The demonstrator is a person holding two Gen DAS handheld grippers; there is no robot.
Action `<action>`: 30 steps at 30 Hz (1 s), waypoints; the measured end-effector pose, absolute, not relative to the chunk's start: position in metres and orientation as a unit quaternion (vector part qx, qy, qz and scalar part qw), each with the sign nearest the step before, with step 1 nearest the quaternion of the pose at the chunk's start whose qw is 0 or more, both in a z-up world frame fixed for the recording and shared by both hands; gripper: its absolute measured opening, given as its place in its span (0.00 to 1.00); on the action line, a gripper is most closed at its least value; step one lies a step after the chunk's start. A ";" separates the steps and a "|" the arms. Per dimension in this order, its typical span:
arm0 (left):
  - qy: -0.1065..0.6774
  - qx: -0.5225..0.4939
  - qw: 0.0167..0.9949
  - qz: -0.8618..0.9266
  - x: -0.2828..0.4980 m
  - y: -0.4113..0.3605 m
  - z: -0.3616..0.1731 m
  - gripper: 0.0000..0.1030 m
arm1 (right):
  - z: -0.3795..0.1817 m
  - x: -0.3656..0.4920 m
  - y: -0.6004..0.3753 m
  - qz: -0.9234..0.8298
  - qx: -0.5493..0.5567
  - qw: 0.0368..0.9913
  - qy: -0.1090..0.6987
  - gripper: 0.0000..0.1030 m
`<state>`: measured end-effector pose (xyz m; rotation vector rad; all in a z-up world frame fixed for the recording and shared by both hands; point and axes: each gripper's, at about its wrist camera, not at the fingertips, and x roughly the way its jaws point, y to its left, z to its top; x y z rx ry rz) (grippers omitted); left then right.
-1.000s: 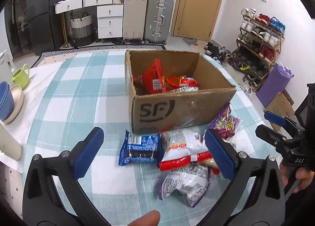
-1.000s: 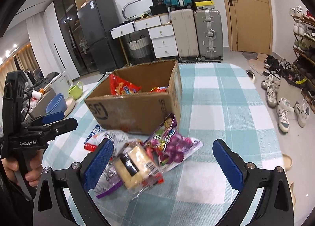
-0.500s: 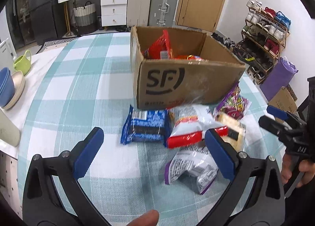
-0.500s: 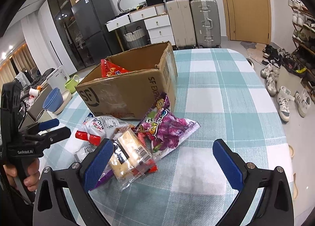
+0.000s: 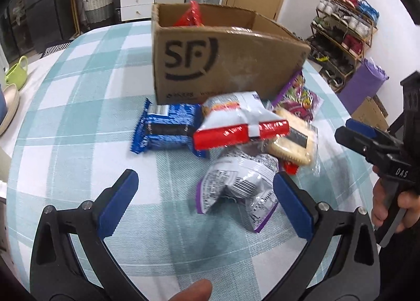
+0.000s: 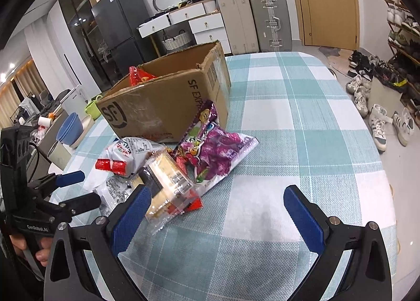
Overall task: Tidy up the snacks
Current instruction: 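Move both open grippers back toward the remaining snacks on the table, then grasp the silver wrapper with the left gripper while the right gripper grasps the purple candy bag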
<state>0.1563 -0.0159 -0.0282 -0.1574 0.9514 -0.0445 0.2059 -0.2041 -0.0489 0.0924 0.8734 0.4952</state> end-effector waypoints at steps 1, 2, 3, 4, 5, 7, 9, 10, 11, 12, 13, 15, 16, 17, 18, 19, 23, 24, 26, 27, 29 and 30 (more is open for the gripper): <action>0.460 -0.075 0.884 -0.024 0.158 -0.019 -0.030 0.99 | -0.050 0.206 -0.205 0.237 0.045 0.875 0.419 0.99; 0.463 -0.076 0.883 -0.027 0.158 -0.021 -0.033 0.99 | -0.052 0.206 -0.206 0.237 0.048 0.875 0.420 0.99; 0.466 -0.076 0.881 -0.031 0.160 -0.024 -0.035 0.99 | -0.053 0.206 -0.208 0.237 0.050 0.874 0.421 0.99; 0.468 -0.076 0.880 -0.033 0.162 -0.027 -0.037 0.99 | -0.055 0.208 -0.209 0.237 0.053 0.873 0.423 0.99; 0.470 -0.076 0.879 -0.033 0.163 -0.029 -0.039 0.99 | -0.056 0.209 -0.209 0.237 0.055 0.872 0.424 0.99; 0.478 -0.078 0.874 -0.031 0.167 -0.032 -0.044 0.99 | -0.059 0.213 -0.210 0.235 0.057 0.871 0.427 0.99; 0.482 -0.081 0.872 -0.031 0.170 -0.033 -0.048 0.99 | -0.061 0.219 -0.209 0.238 0.062 0.869 0.429 0.99; 0.484 -0.082 0.871 -0.032 0.171 -0.034 -0.050 0.99 | -0.061 0.222 -0.208 0.239 0.064 0.869 0.429 0.99; 0.486 -0.081 0.869 -0.032 0.173 -0.034 -0.051 0.99 | -0.061 0.224 -0.207 0.238 0.064 0.869 0.430 0.99; 0.487 -0.082 0.869 -0.034 0.174 -0.034 -0.052 0.99 | -0.062 0.230 -0.205 0.236 0.062 0.868 0.432 0.99; 0.489 -0.084 0.868 -0.036 0.175 -0.035 -0.054 0.99 | -0.062 0.232 -0.202 0.236 0.060 0.868 0.432 0.99; 0.490 -0.087 0.866 -0.039 0.177 -0.035 -0.056 0.99 | -0.063 0.243 -0.195 0.230 0.055 0.868 0.437 0.99; 0.491 -0.088 0.866 -0.039 0.177 -0.035 -0.057 0.99 | -0.065 0.248 -0.192 0.232 0.056 0.865 0.441 0.99; 0.491 -0.088 0.866 -0.040 0.178 -0.035 -0.057 0.99 | -0.066 0.253 -0.190 0.236 0.059 0.863 0.443 0.99; 0.491 -0.088 0.865 -0.041 0.178 -0.035 -0.058 0.99 | -0.068 0.258 -0.188 0.239 0.063 0.861 0.445 0.99; 0.493 -0.090 0.865 -0.041 0.179 -0.034 -0.058 0.99 | -0.069 0.263 -0.186 0.241 0.066 0.858 0.449 0.99; 0.494 -0.094 0.863 -0.044 0.180 -0.034 -0.059 0.99 | -0.073 0.277 -0.179 0.253 0.079 0.851 0.454 0.99; 0.494 -0.095 0.863 -0.044 0.179 -0.033 -0.058 0.99 | -0.075 0.280 -0.177 0.255 0.083 0.849 0.456 0.99; 0.494 -0.097 0.862 -0.046 0.180 -0.031 -0.059 0.99 | -0.076 0.284 -0.174 0.266 0.091 0.845 0.454 0.99; 0.495 -0.098 0.862 -0.047 0.181 -0.031 -0.058 0.99 | -0.076 0.286 -0.173 0.267 0.092 0.845 0.454 0.97; 0.494 -0.100 0.862 -0.047 0.179 -0.030 -0.058 0.99 | -0.078 0.287 -0.172 0.270 0.097 0.843 0.455 0.93; 0.494 -0.099 0.862 -0.048 0.179 -0.031 -0.058 0.99 | -0.079 0.289 -0.172 0.273 0.101 0.840 0.457 0.88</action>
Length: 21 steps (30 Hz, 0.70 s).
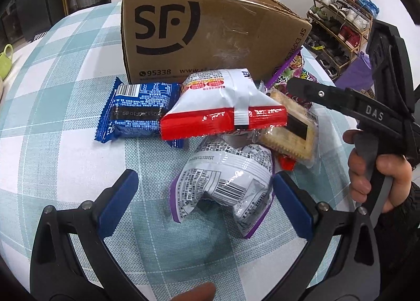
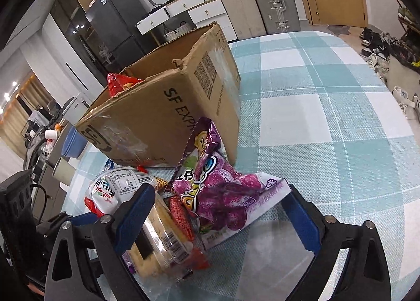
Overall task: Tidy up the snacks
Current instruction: 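Grasp the silver wrapper with the left gripper while the right gripper grasps the purple candy bag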
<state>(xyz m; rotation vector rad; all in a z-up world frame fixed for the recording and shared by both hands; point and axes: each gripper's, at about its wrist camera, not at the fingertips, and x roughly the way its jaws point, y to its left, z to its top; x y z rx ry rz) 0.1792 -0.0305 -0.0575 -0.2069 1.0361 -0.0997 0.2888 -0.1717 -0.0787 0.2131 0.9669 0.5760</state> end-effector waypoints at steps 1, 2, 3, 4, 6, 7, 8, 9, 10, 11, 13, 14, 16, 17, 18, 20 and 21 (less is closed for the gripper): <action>0.494 -0.097 0.863 -0.048 0.178 -0.031 -0.058 0.99 | -0.080 0.289 -0.172 0.273 0.103 0.839 0.459 0.84; 0.494 -0.097 0.863 -0.049 0.178 -0.031 -0.058 0.99 | -0.080 0.290 -0.172 0.272 0.104 0.838 0.461 0.77; 0.494 -0.097 0.863 -0.049 0.178 -0.030 -0.058 0.99 | -0.080 0.290 -0.173 0.271 0.104 0.839 0.460 0.72; 0.494 -0.098 0.862 -0.049 0.178 -0.029 -0.058 0.99 | -0.080 0.289 -0.174 0.273 0.106 0.839 0.458 0.68; 0.493 -0.097 0.863 -0.048 0.177 -0.030 -0.057 0.99 | -0.077 0.287 -0.176 0.278 0.108 0.841 0.452 0.58; 0.493 -0.097 0.863 -0.048 0.177 -0.030 -0.057 0.99 | -0.076 0.285 -0.178 0.282 0.109 0.842 0.447 0.55; 0.494 -0.096 0.863 -0.048 0.177 -0.029 -0.057 0.99 | -0.074 0.283 -0.180 0.288 0.116 0.840 0.445 0.51; 0.494 -0.097 0.863 -0.050 0.177 -0.030 -0.057 0.98 | -0.073 0.280 -0.183 0.289 0.122 0.840 0.443 0.49; 0.495 -0.098 0.862 -0.053 0.177 -0.030 -0.057 0.96 | -0.071 0.277 -0.187 0.286 0.128 0.843 0.438 0.49; 0.497 -0.102 0.860 -0.058 0.178 -0.029 -0.058 0.92 | -0.069 0.274 -0.189 0.285 0.129 0.845 0.433 0.48; 0.498 -0.114 0.857 -0.068 0.178 -0.029 -0.059 0.87 | -0.063 0.268 -0.196 0.279 0.133 0.854 0.419 0.47; 0.497 -0.116 0.857 -0.070 0.177 -0.029 -0.059 0.86 | -0.061 0.266 -0.198 0.279 0.136 0.855 0.416 0.47; 0.493 -0.117 0.859 -0.074 0.176 -0.030 -0.058 0.82 | -0.055 0.260 -0.204 0.277 0.138 0.861 0.404 0.47; 0.490 -0.116 0.860 -0.078 0.175 -0.031 -0.058 0.79 | -0.053 0.257 -0.206 0.277 0.135 0.863 0.400 0.47; 0.488 -0.115 0.862 -0.081 0.175 -0.032 -0.057 0.78 | -0.050 0.254 -0.207 0.278 0.131 0.866 0.394 0.47; 0.486 -0.114 0.862 -0.084 0.174 -0.034 -0.056 0.73 | -0.048 0.249 -0.209 0.282 0.128 0.865 0.394 0.47; 0.485 -0.115 0.862 -0.087 0.173 -0.035 -0.056 0.73 | -0.048 0.247 -0.209 0.281 0.125 0.866 0.395 0.47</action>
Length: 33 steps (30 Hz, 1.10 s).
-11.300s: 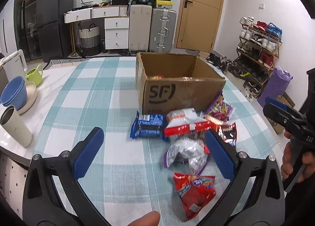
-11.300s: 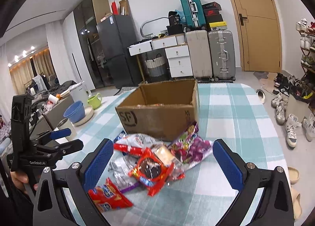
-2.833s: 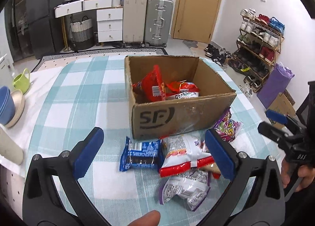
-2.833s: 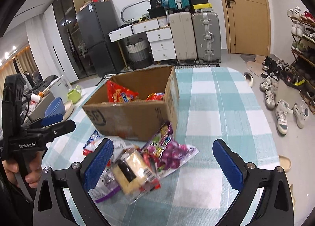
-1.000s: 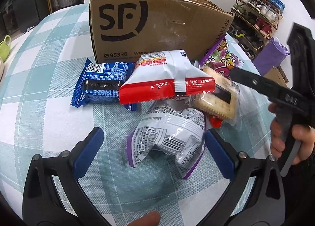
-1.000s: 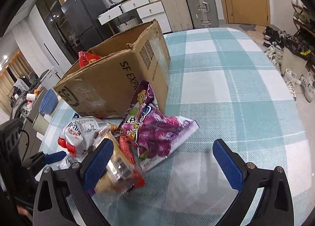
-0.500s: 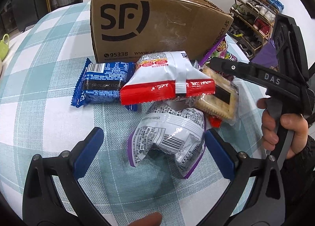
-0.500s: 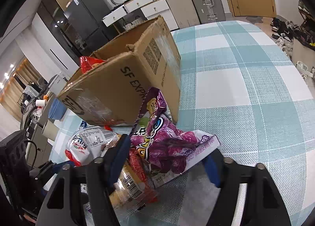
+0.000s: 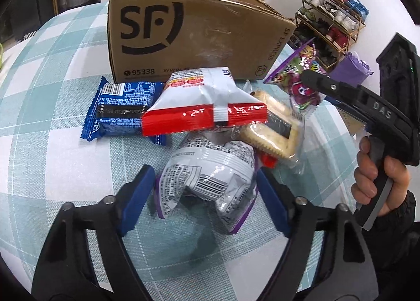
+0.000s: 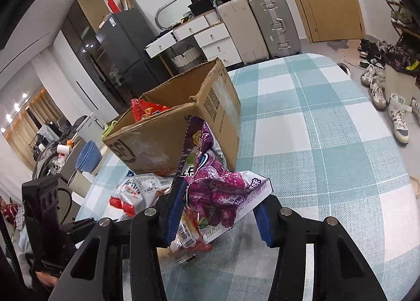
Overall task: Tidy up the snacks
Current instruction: 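Grasp the silver wrapper with the left gripper while the right gripper grasps the purple candy bag, then lift the silver wrapper with the left gripper while the right gripper carries the purple bag over the box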
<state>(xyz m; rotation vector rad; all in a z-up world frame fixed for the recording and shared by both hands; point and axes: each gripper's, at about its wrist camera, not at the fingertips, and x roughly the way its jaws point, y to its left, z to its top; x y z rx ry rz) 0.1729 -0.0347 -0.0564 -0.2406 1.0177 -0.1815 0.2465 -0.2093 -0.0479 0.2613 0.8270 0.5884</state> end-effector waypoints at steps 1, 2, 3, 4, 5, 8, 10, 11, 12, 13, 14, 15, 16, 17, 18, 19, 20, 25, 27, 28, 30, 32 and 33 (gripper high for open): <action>0.484 -0.114 0.864 -0.086 0.172 -0.035 -0.056 0.71 | -0.047 0.243 -0.210 0.278 0.121 0.868 0.393 0.47; 0.482 -0.112 0.864 -0.086 0.171 -0.036 -0.057 0.68 | -0.047 0.241 -0.211 0.277 0.122 0.868 0.393 0.47; 0.483 -0.111 0.864 -0.091 0.170 -0.036 -0.056 0.65 | -0.048 0.239 -0.213 0.279 0.123 0.868 0.393 0.47; 0.482 -0.111 0.864 -0.095 0.169 -0.037 -0.056 0.61 | -0.047 0.236 -0.214 0.278 0.124 0.868 0.392 0.47; 0.481 -0.110 0.865 -0.095 0.167 -0.038 -0.056 0.58 | -0.047 0.235 -0.215 0.278 0.124 0.868 0.391 0.47; 0.476 -0.109 0.867 -0.104 0.162 -0.039 -0.054 0.41 | -0.044 0.230 -0.218 0.276 0.126 0.871 0.387 0.47; 0.472 -0.111 0.868 -0.107 0.158 -0.038 -0.052 0.40 | -0.041 0.229 -0.220 0.275 0.128 0.873 0.383 0.47; 0.470 -0.108 0.870 -0.105 0.156 -0.039 -0.051 0.39 | -0.040 0.228 -0.221 0.273 0.127 0.875 0.380 0.47; 0.468 -0.106 0.871 -0.104 0.154 -0.038 -0.050 0.39 | -0.039 0.227 -0.222 0.272 0.126 0.876 0.377 0.47; 0.465 -0.105 0.873 -0.105 0.151 -0.037 -0.049 0.39 | -0.037 0.225 -0.223 0.272 0.125 0.878 0.375 0.47; 0.463 -0.106 0.874 -0.104 0.149 -0.036 -0.048 0.39 | -0.036 0.224 -0.224 0.271 0.126 0.879 0.373 0.47; 0.460 -0.107 0.875 -0.104 0.146 -0.035 -0.046 0.39 | -0.034 0.223 -0.225 0.271 0.127 0.879 0.372 0.47; 0.458 -0.108 0.876 -0.104 0.142 -0.034 -0.045 0.39 | -0.033 0.221 -0.227 0.272 0.130 0.878 0.371 0.47; 0.455 -0.109 0.878 -0.103 0.139 -0.032 -0.043 0.39 | -0.031 0.219 -0.227 0.272 0.131 0.879 0.370 0.47; 0.452 -0.111 0.879 -0.101 0.135 -0.031 -0.041 0.39 | -0.029 0.218 -0.227 0.272 0.131 0.880 0.368 0.47; 0.449 -0.112 0.881 -0.100 0.131 -0.029 -0.038 0.39 | -0.027 0.216 -0.228 0.274 0.130 0.880 0.366 0.47; 0.446 -0.114 0.882 -0.099 0.128 -0.026 -0.037 0.39 | -0.026 0.215 -0.228 0.274 0.131 0.880 0.365 0.47; 0.425 -0.123 0.892 -0.088 0.115 -0.011 -0.024 0.39 | -0.019 0.207 -0.226 0.282 0.132 0.880 0.359 0.47; 0.418 -0.124 0.896 -0.084 0.112 -0.007 -0.017 0.39 | -0.016 0.204 -0.223 0.285 0.127 0.881 0.355 0.47; 0.413 -0.123 0.899 -0.081 0.110 -0.005 -0.014 0.39 | -0.015 0.202 -0.220 0.286 0.125 0.881 0.355 0.47; 0.403 -0.124 0.903 -0.077 0.105 -0.003 -0.006 0.39 | -0.012 0.201 -0.218 0.289 0.123 0.881 0.354 0.47; 0.393 -0.129 0.907 -0.078 0.102 0.000 0.001 0.39 | -0.008 0.199 -0.215 0.288 0.120 0.883 0.350 0.47; 0.388 -0.130 0.909 -0.077 0.100 0.001 0.005 0.39 | -0.007 0.198 -0.214 0.289 0.119 0.884 0.348 0.47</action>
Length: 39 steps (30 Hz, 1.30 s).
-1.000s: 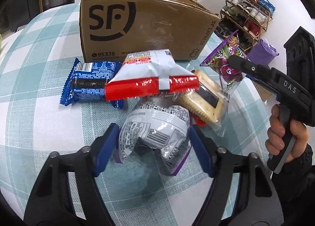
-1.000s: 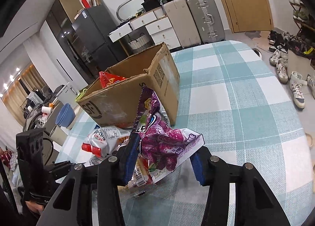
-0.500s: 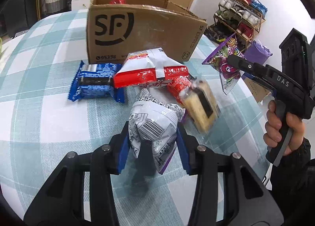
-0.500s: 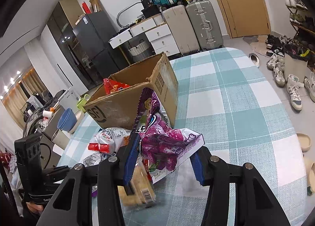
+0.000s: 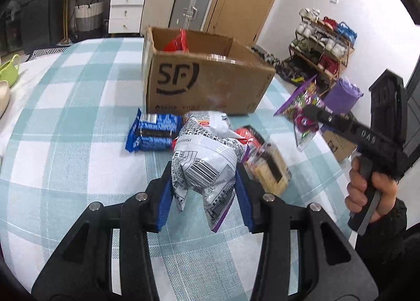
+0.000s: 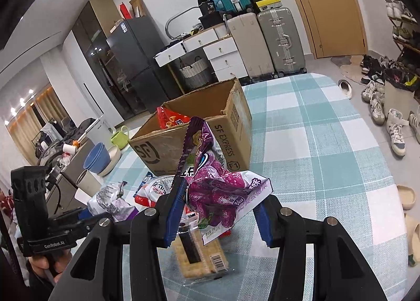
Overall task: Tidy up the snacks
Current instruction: 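Lift the silver wrapper with the left gripper while the right gripper carries the purple bag over the box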
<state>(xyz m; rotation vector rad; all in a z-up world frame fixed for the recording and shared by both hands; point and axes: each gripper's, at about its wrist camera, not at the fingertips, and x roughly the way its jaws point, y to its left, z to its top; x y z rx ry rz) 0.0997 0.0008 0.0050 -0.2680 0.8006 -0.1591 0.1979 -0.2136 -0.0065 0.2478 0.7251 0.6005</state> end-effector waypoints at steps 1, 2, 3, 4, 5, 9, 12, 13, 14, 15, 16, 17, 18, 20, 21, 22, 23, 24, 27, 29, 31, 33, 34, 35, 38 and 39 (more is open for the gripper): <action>0.384 -0.129 0.911 -0.077 0.099 0.001 0.009 0.39 | -0.003 0.196 -0.212 0.289 0.118 0.885 0.345 0.47; 0.379 -0.128 0.913 -0.076 0.097 0.003 0.013 0.39 | -0.001 0.195 -0.211 0.288 0.117 0.887 0.342 0.47; 0.376 -0.129 0.915 -0.074 0.098 0.004 0.016 0.39 | 0.003 0.194 -0.210 0.289 0.114 0.888 0.339 0.47; 0.372 -0.132 0.916 -0.074 0.098 0.006 0.020 0.39 | 0.005 0.193 -0.209 0.288 0.112 0.890 0.336 0.47; 0.369 -0.133 0.917 -0.073 0.098 0.007 0.024 0.39 | 0.007 0.193 -0.208 0.287 0.112 0.891 0.333 0.47; 0.351 -0.125 0.926 -0.062 0.101 0.013 0.040 0.39 | 0.015 0.195 -0.203 0.290 0.108 0.894 0.325 0.47; 0.339 -0.125 0.931 -0.051 0.109 0.020 0.050 0.39 | 0.019 0.202 -0.201 0.297 0.115 0.890 0.326 0.47; 0.336 -0.125 0.932 -0.048 0.111 0.022 0.053 0.39 | 0.022 0.204 -0.200 0.299 0.113 0.891 0.323 0.47; 0.335 -0.126 0.933 -0.044 0.115 0.024 0.056 0.39 | 0.023 0.205 -0.199 0.300 0.112 0.891 0.321 0.47; 0.333 -0.126 0.934 -0.039 0.118 0.026 0.058 0.39 | 0.025 0.207 -0.198 0.300 0.111 0.892 0.320 0.47; 0.332 -0.127 0.934 -0.037 0.123 0.028 0.061 0.39 | 0.027 0.210 -0.197 0.302 0.109 0.892 0.317 0.47; 0.330 -0.128 0.935 -0.034 0.126 0.030 0.064 0.39 | 0.028 0.212 -0.196 0.302 0.109 0.893 0.316 0.47; 0.328 -0.128 0.935 -0.032 0.129 0.031 0.066 0.39 | 0.029 0.214 -0.195 0.302 0.109 0.893 0.315 0.47; 0.322 -0.130 0.938 -0.024 0.136 0.033 0.072 0.39 | 0.030 0.218 -0.194 0.302 0.111 0.893 0.313 0.47; 0.320 -0.133 0.938 -0.023 0.140 0.034 0.075 0.39 | 0.030 0.220 -0.194 0.300 0.112 0.894 0.313 0.47; 0.319 -0.134 0.938 -0.023 0.144 0.034 0.076 0.39 | 0.031 0.221 -0.194 0.301 0.112 0.894 0.312 0.47; 0.317 -0.136 0.938 -0.020 0.147 0.036 0.079 0.39 | 0.031 0.224 -0.194 0.301 0.114 0.894 0.312 0.47; 0.315 -0.137 0.939 -0.019 0.152 0.035 0.081 0.39 | 0.032 0.226 -0.194 0.300 0.117 0.895 0.310 0.47; 0.309 -0.135 0.941 -0.017 0.165 0.035 0.088 0.39 | 0.034 0.231 -0.193 0.298 0.119 0.896 0.307 0.47; 0.306 -0.131 0.943 -0.017 0.173 0.035 0.092 0.39 | 0.037 0.236 -0.191 0.297 0.119 0.897 0.304 0.47; 0.304 -0.126 0.944 -0.015 0.183 0.034 0.094 0.39 | 0.040 0.240 -0.189 0.296 0.120 0.899 0.301 0.47; 0.303 -0.122 0.945 -0.014 0.193 0.035 0.097 0.39 | 0.042 0.244 -0.187 0.296 0.120 0.900 0.297 0.47; 0.302 -0.121 0.945 -0.015 0.197 0.035 0.098 0.39 | 0.043 0.246 -0.186 0.296 0.118 0.901 0.295 0.47; 0.302 -0.119 0.946 -0.016 0.201 0.035 0.098 0.39 | 0.045 0.249 -0.183 0.296 0.117 0.902 0.293 0.47; 0.302 -0.112 0.947 -0.017 0.215 0.033 0.101 0.39 | 0.049 0.256 -0.178 0.296 0.114 0.903 0.290 0.47; 0.302 -0.111 0.947 -0.017 0.221 0.033 0.101 0.39 | 0.049 0.259 -0.175 0.296 0.112 0.904 0.289 0.47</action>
